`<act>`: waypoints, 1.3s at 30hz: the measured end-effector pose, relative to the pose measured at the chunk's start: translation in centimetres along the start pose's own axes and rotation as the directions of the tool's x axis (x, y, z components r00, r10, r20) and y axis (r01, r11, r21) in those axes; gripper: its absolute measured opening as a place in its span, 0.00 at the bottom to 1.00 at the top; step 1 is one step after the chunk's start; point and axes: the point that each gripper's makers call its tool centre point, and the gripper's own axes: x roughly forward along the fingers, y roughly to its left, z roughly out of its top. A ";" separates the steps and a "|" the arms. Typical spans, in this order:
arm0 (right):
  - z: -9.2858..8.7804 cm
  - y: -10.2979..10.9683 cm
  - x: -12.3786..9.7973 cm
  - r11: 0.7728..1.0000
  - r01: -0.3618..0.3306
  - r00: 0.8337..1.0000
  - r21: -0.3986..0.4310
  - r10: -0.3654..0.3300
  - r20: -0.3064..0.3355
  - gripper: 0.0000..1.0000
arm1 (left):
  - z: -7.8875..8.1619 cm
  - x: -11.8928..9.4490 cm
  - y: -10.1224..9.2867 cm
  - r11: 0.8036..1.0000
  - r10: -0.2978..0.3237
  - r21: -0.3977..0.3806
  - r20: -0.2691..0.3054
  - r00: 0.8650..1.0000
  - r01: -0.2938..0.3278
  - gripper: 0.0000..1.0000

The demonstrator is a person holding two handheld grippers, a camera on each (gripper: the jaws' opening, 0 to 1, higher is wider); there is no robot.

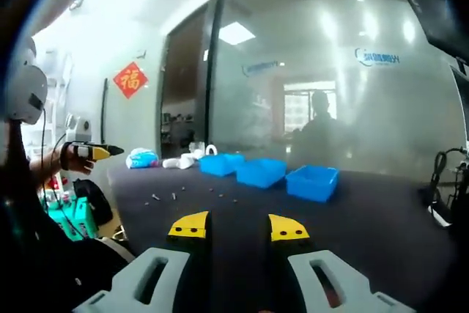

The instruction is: Sort the screws, nuts, and washers into the corresponding bins

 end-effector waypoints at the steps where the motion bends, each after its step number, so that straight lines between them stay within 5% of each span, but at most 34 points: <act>1: 0.1 0.1 0.1 1.000 -0.014 1.000 0.013 0.014 0.000 0.25 | 0.0 0.0 -0.1 1.000 -0.001 0.001 0.000 1.000 0.001 0.38; 11: 0.0 1.5 2.5 0.982 -0.176 0.980 -0.072 0.167 -0.108 0.26 | -0.2 -0.4 -0.3 1.000 -0.004 0.014 -0.013 1.000 0.004 0.38; 19: 1.0 4.0 5.1 0.916 -0.357 0.923 -0.181 0.316 -0.218 0.26 | 0.0 -1.0 -0.1 1.000 0.012 0.012 0.002 1.000 -0.012 0.38; 28: 2.0 4.8 6.9 0.847 -0.476 0.858 -0.238 0.388 -0.336 0.26 | -0.8 -1.5 -0.6 1.000 -0.002 0.023 -0.023 1.000 0.003 0.38; 31: 2.4 5.0 7.4 0.833 -0.501 0.838 -0.236 0.398 -0.374 0.25 | -0.7 -1.6 -0.4 1.000 0.002 0.024 -0.024 1.000 -0.001 0.38; 34: 2.8 5.2 8.3 0.853 -0.494 0.816 -0.167 0.389 -0.427 0.23 | -0.6 -1.6 -0.3 1.000 0.002 0.025 -0.022 1.000 -0.001 0.38; 39: 3.5 6.6 9.8 0.842 -0.516 0.784 -0.160 0.388 -0.484 0.23 | -0.5 -1.5 -0.3 1.000 0.003 0.023 -0.016 1.000 -0.002 0.38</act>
